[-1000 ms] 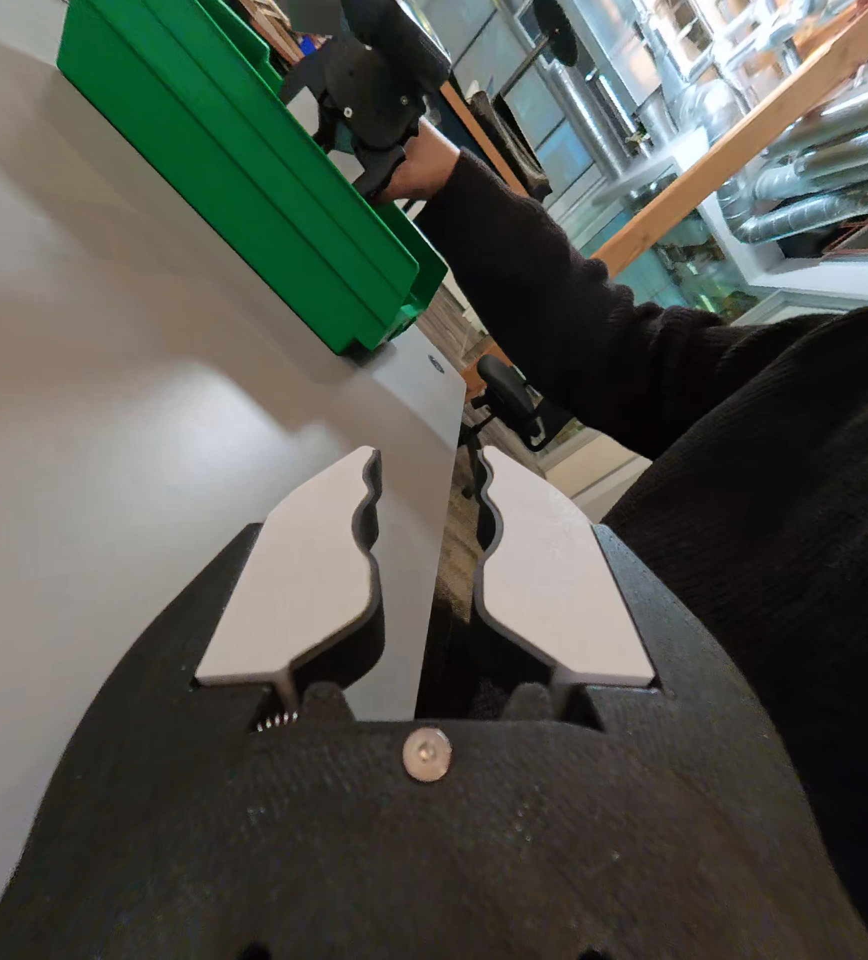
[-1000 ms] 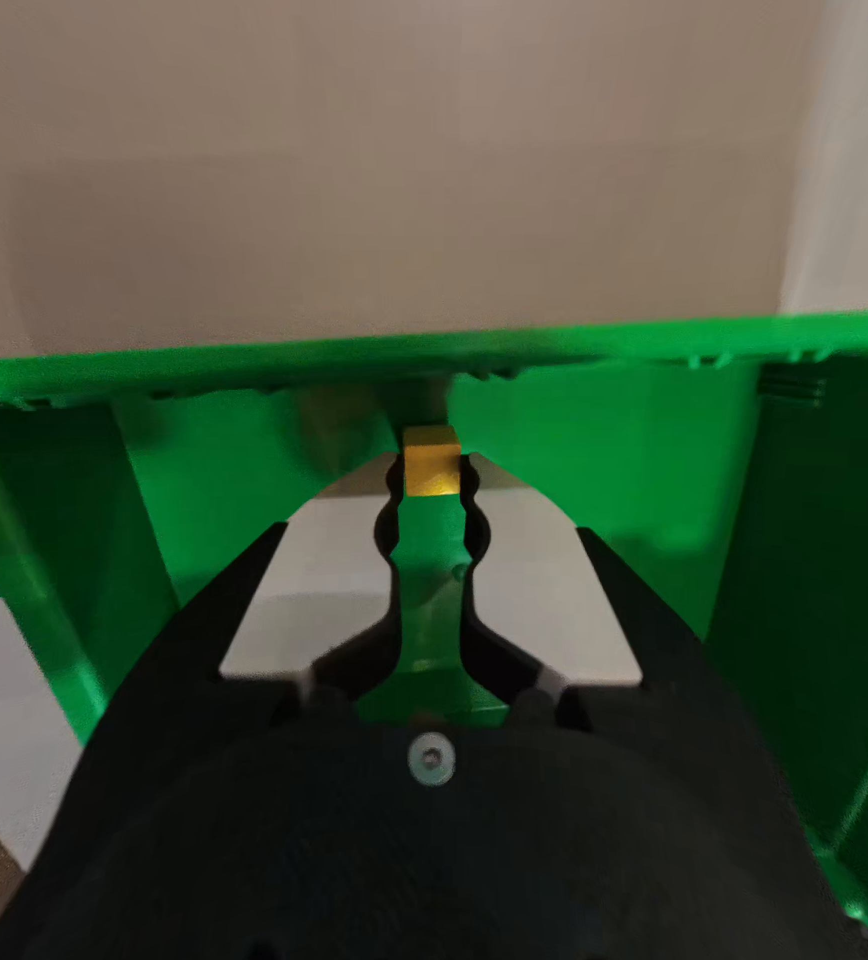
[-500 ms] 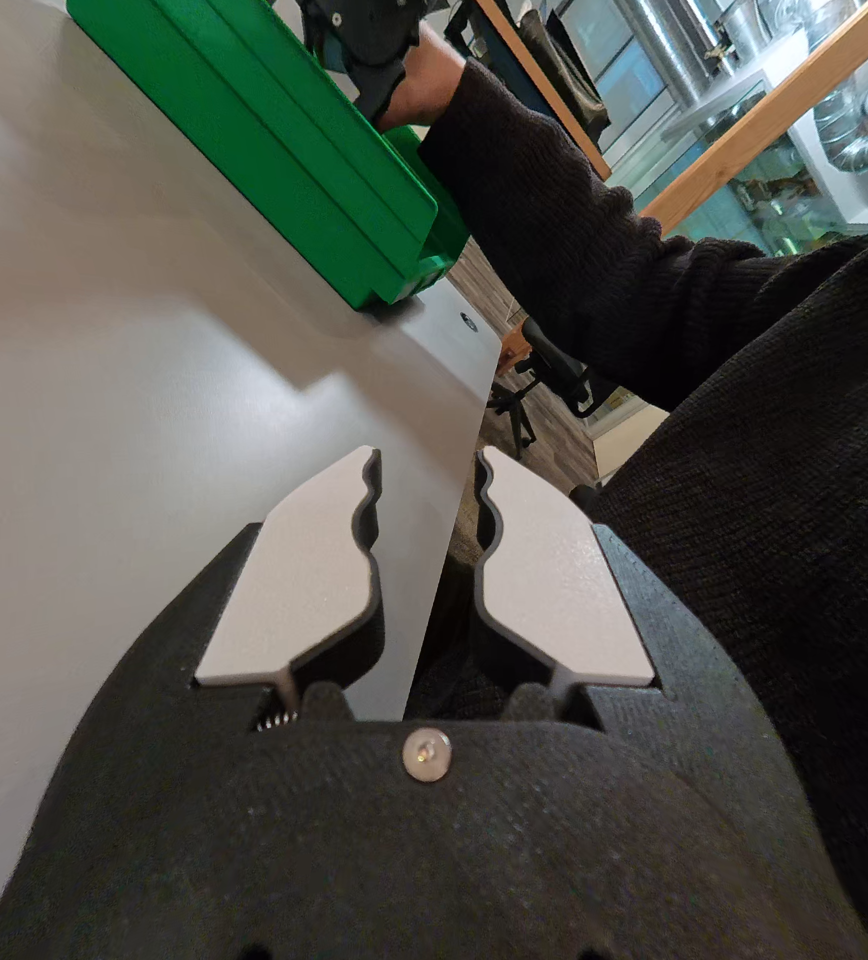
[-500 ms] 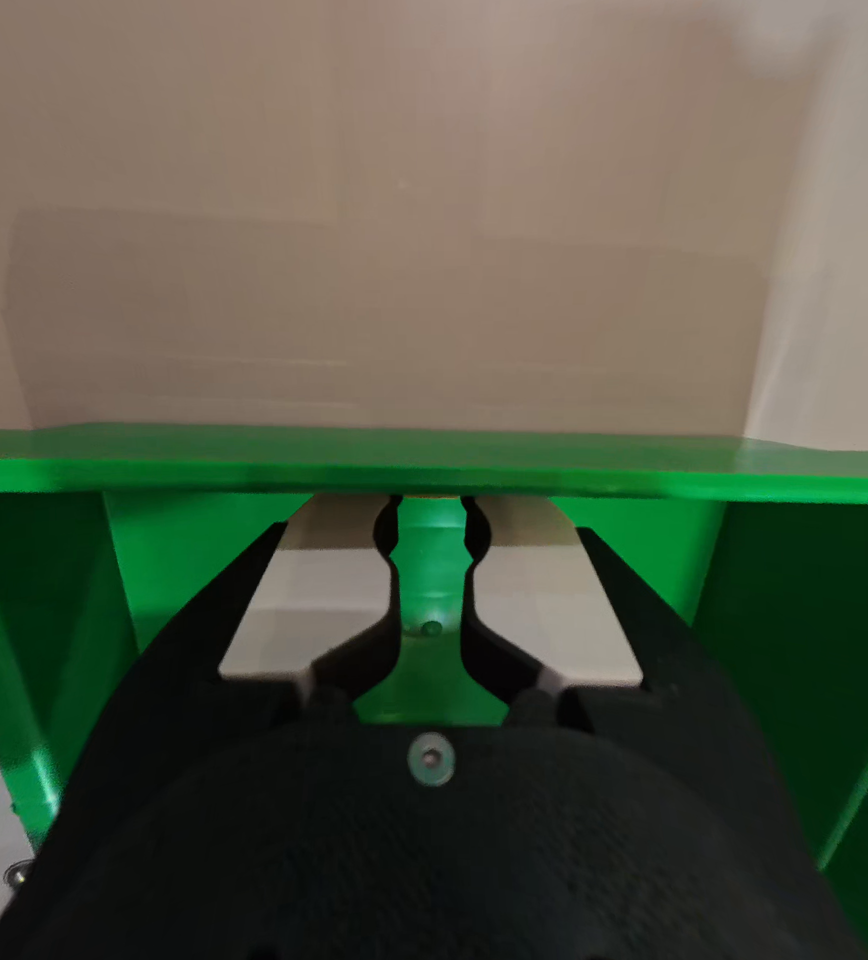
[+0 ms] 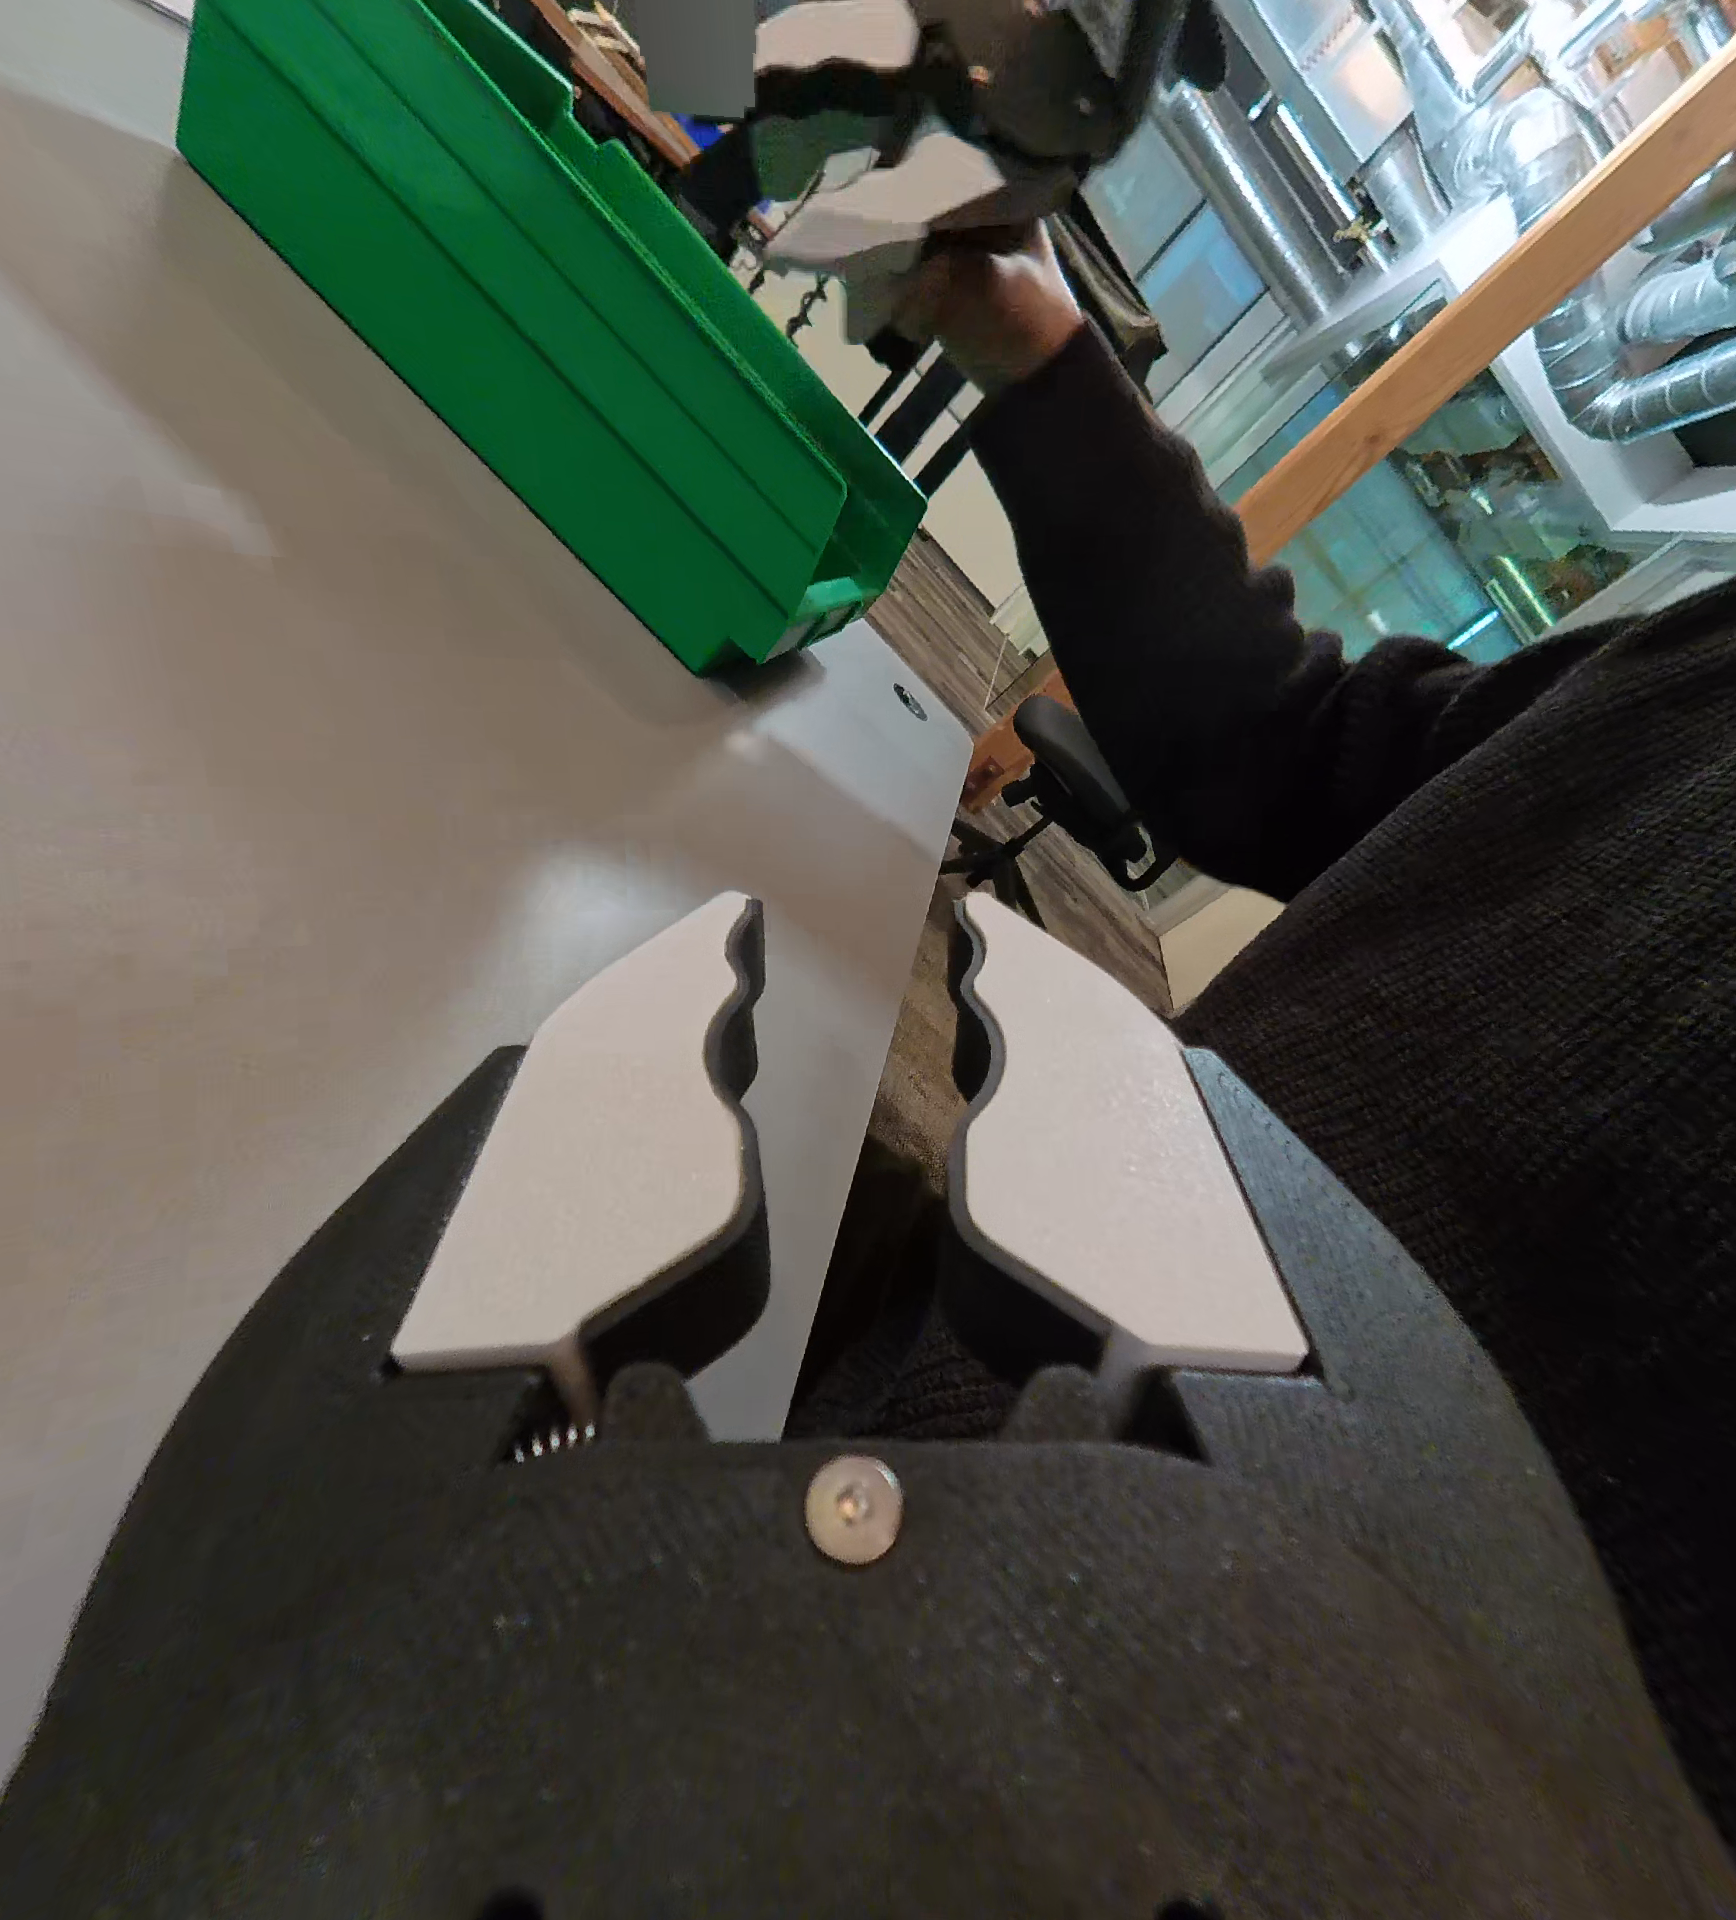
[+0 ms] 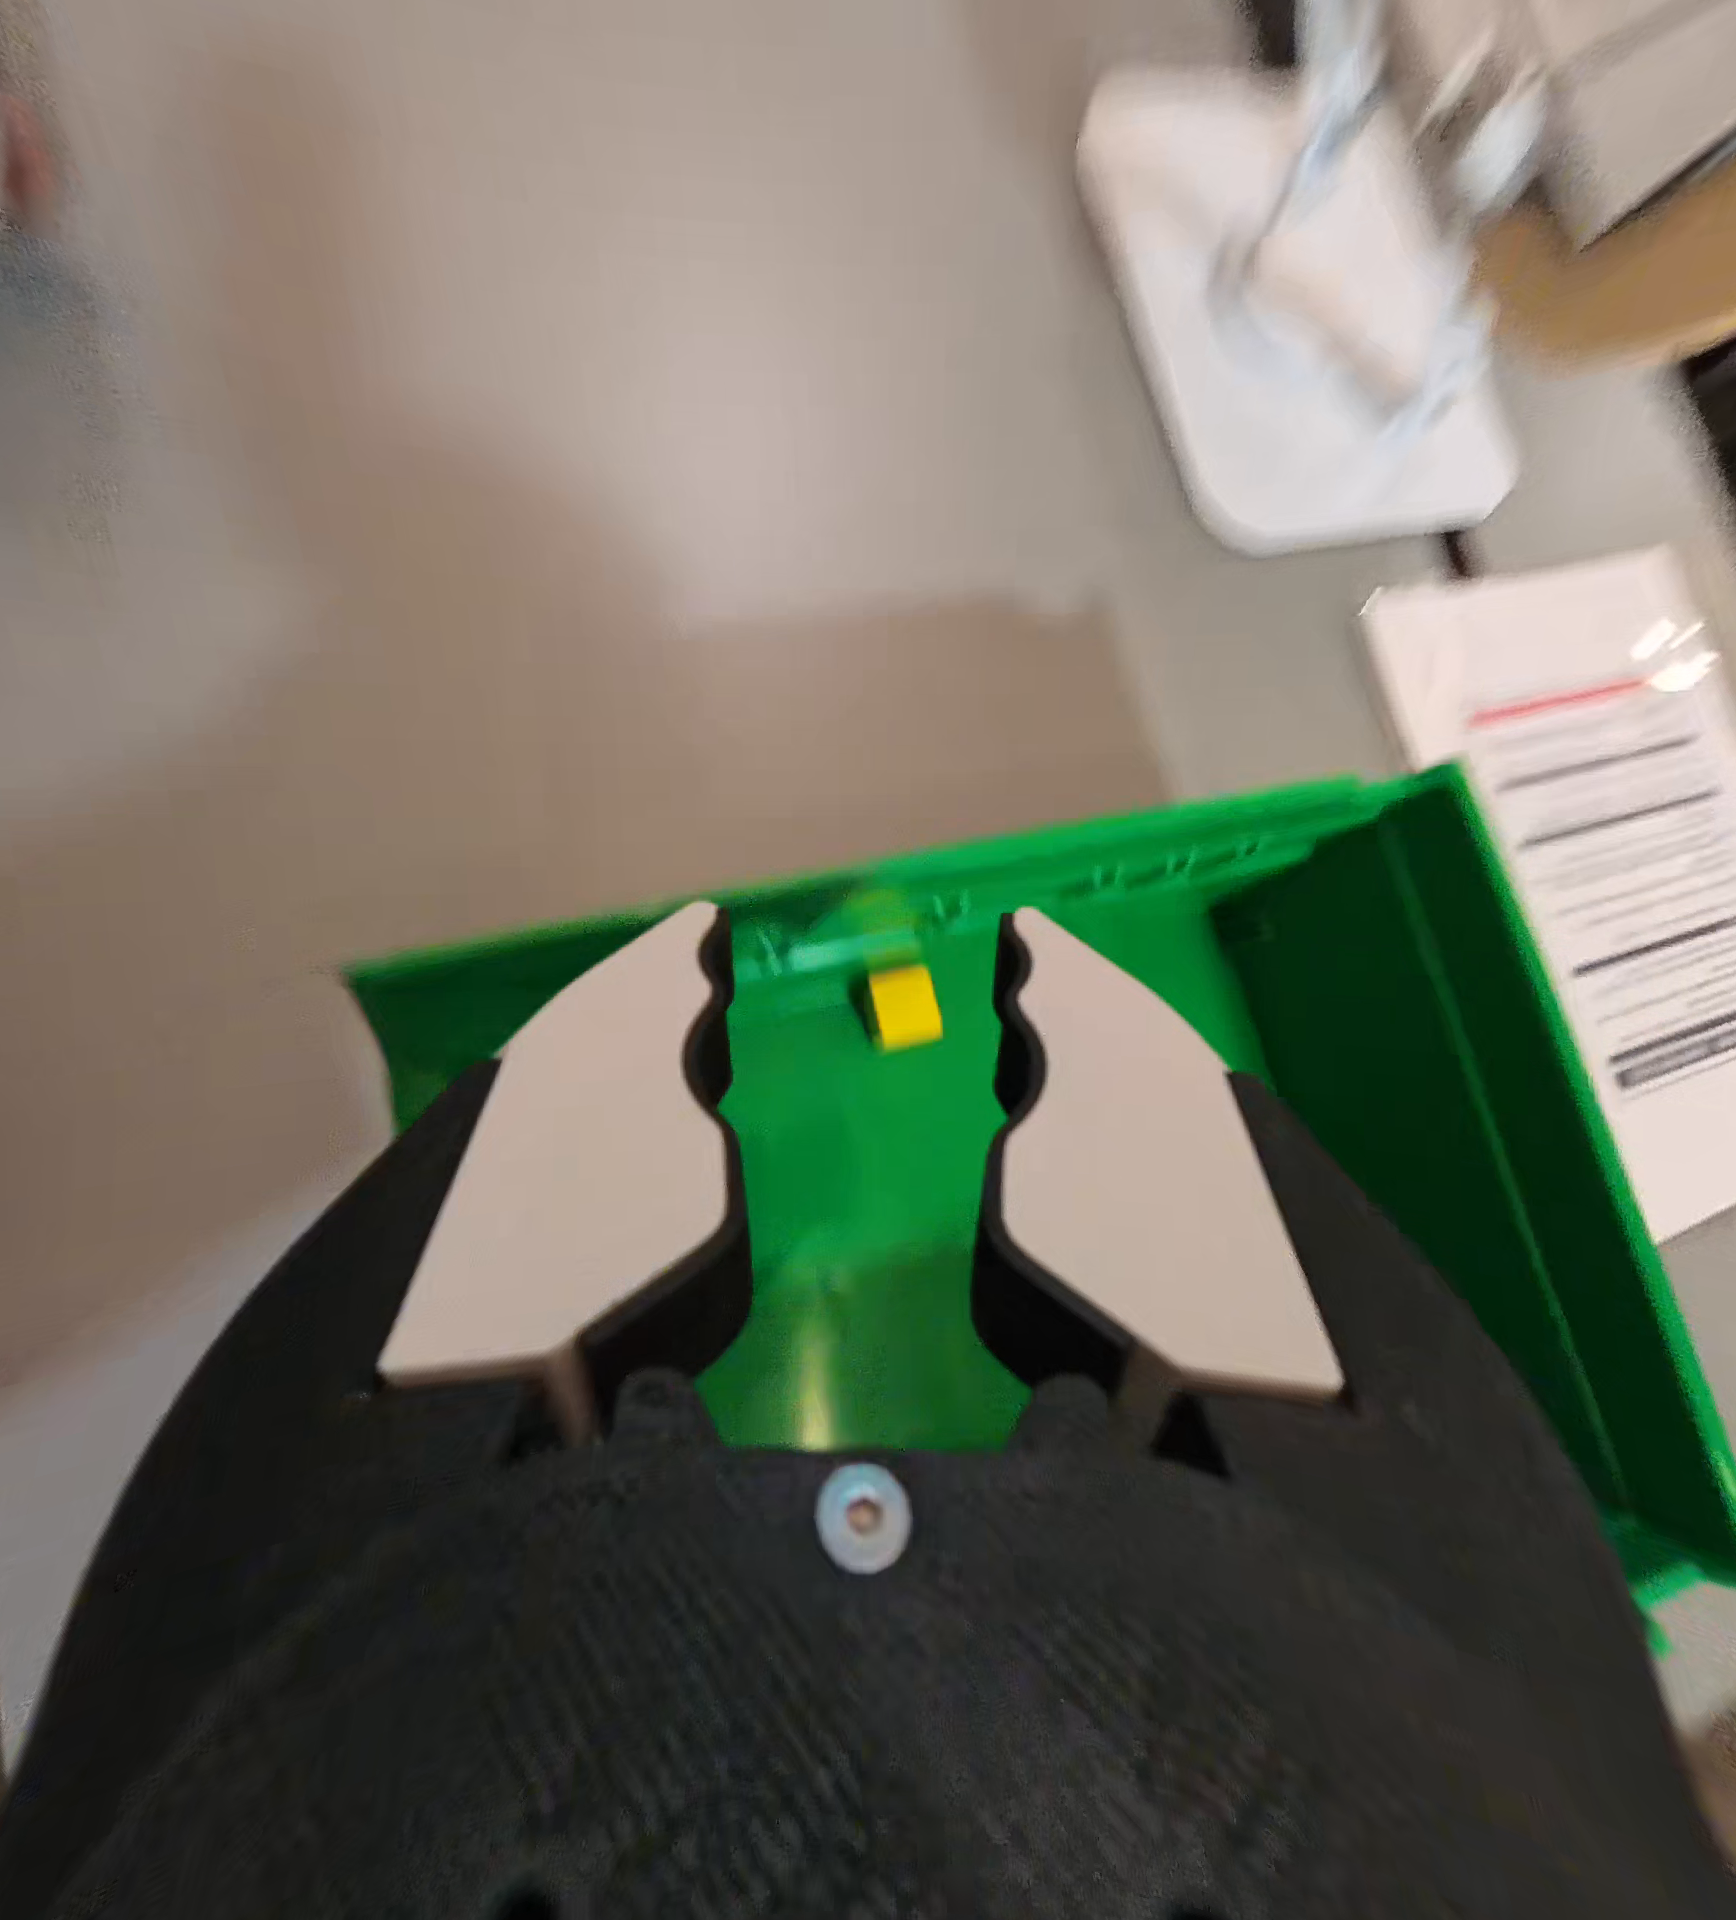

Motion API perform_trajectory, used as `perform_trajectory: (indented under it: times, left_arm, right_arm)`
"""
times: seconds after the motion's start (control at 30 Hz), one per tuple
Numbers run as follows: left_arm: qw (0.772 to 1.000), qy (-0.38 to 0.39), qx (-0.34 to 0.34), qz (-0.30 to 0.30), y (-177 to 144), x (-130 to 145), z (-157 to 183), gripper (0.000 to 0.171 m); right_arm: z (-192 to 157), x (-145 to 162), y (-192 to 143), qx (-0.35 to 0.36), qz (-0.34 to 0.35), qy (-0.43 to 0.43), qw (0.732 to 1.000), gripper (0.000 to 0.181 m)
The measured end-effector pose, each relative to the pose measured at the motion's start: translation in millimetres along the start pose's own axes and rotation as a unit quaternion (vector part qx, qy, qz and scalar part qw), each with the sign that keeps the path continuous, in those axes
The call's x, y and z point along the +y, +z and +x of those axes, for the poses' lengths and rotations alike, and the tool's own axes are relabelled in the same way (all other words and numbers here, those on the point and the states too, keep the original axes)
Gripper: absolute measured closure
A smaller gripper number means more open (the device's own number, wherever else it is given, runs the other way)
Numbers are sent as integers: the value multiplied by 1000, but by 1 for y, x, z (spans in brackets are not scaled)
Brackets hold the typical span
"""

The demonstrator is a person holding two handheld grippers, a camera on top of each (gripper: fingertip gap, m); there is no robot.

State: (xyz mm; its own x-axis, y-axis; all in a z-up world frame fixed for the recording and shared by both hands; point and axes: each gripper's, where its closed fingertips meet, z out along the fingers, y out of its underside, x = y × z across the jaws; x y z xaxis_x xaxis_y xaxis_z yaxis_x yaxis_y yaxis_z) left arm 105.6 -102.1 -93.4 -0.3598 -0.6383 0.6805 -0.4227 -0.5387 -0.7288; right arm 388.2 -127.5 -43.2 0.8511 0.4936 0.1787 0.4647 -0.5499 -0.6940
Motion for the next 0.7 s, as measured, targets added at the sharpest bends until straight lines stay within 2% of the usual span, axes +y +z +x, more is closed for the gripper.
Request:
perform_trajectory:
  times: [0.1,0.2,0.33,0.43,0.47,0.57,0.63,0.7]
  left_arm:
    - [1000,4,6,9,-1,-4,1,138]
    - [1000,22,7,13,-2,-11,1,138]
    - [999,29,-32,26,-1,-30,-9,140]
    - [998,38,-32,49,-4,-46,-6,139]
    - [997,49,-39,52,-7,-50,-6,139]
    - [988,113,-94,55,-30,-64,-13,138]
    - [972,166,-154,66,-55,-84,-22,138]
    - [950,207,-214,91,-89,-114,-30,138]
  right_arm:
    - [-20,-52,-39,56,179,58,981,130]
    - [-56,-93,-63,53,339,138,929,127]
    - [-118,-139,-46,-99,489,256,828,126]
    - [-153,-162,-2,-181,514,326,772,125]
    - [-164,-167,14,-201,504,344,766,122]
    - [-196,-174,53,-231,435,352,796,127]
    - [-211,-175,72,-219,408,339,819,130]
    - [-221,-178,84,-204,388,327,837,125]
